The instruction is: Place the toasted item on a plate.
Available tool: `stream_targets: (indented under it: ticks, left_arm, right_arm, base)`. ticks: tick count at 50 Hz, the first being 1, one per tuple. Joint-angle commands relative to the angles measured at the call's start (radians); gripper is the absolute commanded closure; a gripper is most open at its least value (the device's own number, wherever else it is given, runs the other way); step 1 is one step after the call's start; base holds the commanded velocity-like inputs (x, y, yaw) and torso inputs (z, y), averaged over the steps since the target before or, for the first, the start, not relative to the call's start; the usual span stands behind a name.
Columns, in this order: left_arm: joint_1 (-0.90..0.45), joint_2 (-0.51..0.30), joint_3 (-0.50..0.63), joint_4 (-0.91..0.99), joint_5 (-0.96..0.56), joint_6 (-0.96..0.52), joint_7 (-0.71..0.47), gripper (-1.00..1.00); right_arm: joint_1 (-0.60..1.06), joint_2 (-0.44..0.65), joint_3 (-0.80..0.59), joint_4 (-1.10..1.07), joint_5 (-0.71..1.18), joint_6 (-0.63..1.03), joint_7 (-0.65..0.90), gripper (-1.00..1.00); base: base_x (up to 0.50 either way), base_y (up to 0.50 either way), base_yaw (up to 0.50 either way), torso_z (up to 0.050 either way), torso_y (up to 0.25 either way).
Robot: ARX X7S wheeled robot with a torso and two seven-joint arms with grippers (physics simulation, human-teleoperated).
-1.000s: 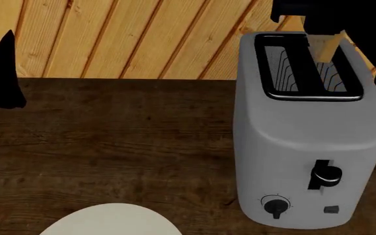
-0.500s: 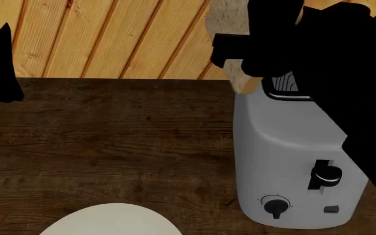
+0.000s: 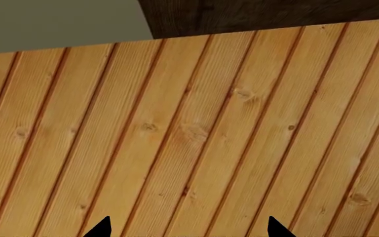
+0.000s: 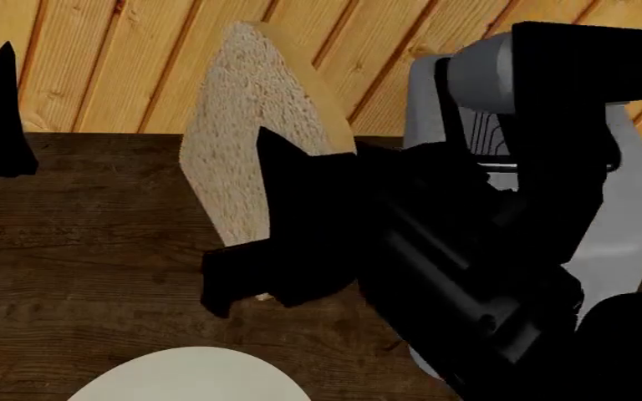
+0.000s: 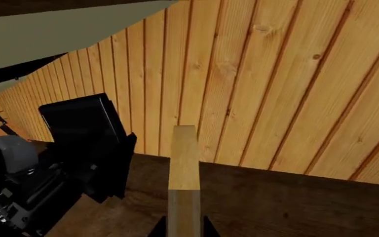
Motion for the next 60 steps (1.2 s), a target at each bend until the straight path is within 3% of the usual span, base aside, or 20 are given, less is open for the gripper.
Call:
stream_targets:
  ticks: [1,60]
  left_arm:
    - [0.014,-0.003,-0.003,0.001,-0.001,0.011,-0.001,-1.0]
    - [0.014,-0.007,0.022,-0.007,-0.002,0.034,-0.008,-1.0]
  right_arm:
    - [-0.074,-0.034,-0.042,-0.089,0.059,-0.05,0.04,1.0]
    - [-0.339,-0.055,-0.154,-0.305,0.116,-0.158,0.044,1.0]
  base:
    - [0.0,0.0,0.0,0.0,0.0]
    - [0.0,0.0,0.0,0.0,0.0]
